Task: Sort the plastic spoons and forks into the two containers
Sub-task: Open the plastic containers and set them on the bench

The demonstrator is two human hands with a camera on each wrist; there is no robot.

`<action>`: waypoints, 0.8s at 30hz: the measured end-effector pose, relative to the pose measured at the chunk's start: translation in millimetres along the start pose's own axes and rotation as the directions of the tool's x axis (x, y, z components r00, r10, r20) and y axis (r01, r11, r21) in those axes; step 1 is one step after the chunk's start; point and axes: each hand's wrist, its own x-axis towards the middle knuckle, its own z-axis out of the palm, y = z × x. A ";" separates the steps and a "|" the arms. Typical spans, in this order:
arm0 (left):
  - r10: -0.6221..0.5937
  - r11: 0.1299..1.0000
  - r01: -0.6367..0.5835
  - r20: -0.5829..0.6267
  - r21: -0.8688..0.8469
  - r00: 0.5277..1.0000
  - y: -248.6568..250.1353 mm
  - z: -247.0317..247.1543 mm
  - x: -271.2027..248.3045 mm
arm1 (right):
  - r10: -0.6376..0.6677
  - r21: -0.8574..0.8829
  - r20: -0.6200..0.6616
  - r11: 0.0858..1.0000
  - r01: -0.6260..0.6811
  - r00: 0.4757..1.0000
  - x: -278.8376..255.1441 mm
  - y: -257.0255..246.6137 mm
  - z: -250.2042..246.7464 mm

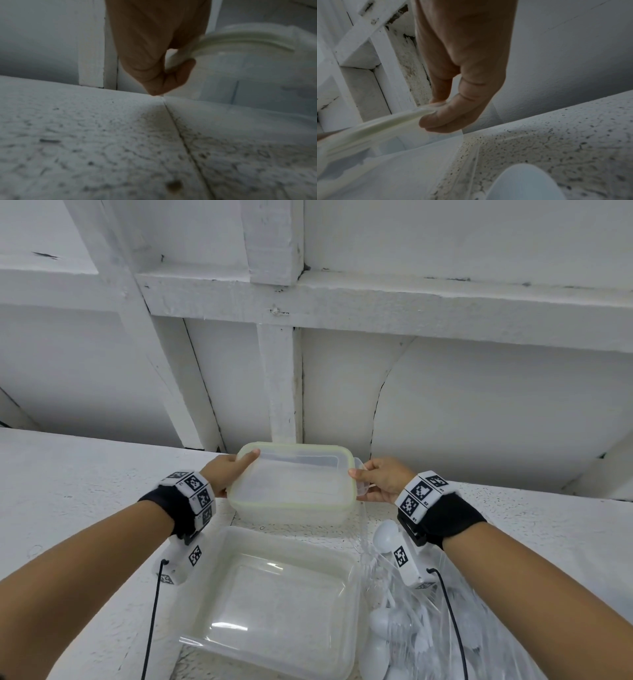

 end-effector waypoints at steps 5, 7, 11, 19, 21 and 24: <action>0.141 0.979 -0.108 -0.190 0.174 0.972 -4.3 0.1 2.9 | -0.004 -0.010 -0.020 1.000 0.004 1.000 1.2 0.8 0.8; 0.203 0.933 -0.118 -0.227 0.341 0.952 -2.2 -3.3 0.0 | -0.003 -0.005 -0.024 1.000 0.003 1.000 0.9 0.9 1.2; 0.107 0.971 -0.071 -0.150 0.227 0.983 -1.0 -8.1 -2.2 | 0.017 0.008 -0.016 1.000 -0.017 1.000 -2.5 -0.1 2.8; -0.189 0.965 0.186 0.000 -0.186 0.982 -14.0 -30.1 -34.0 | 0.104 0.128 0.095 0.985 -0.116 0.990 -15.1 10.8 12.1; -0.256 0.956 0.267 0.095 -0.124 0.962 -17.5 -32.3 -45.7 | 0.114 0.139 0.128 0.982 -0.131 0.985 -17.5 15.1 17.0; -0.279 0.949 0.308 0.271 -0.072 0.921 -21.6 -30.2 -55.5 | 0.120 0.140 0.188 0.979 -0.147 0.975 -21.5 21.1 24.0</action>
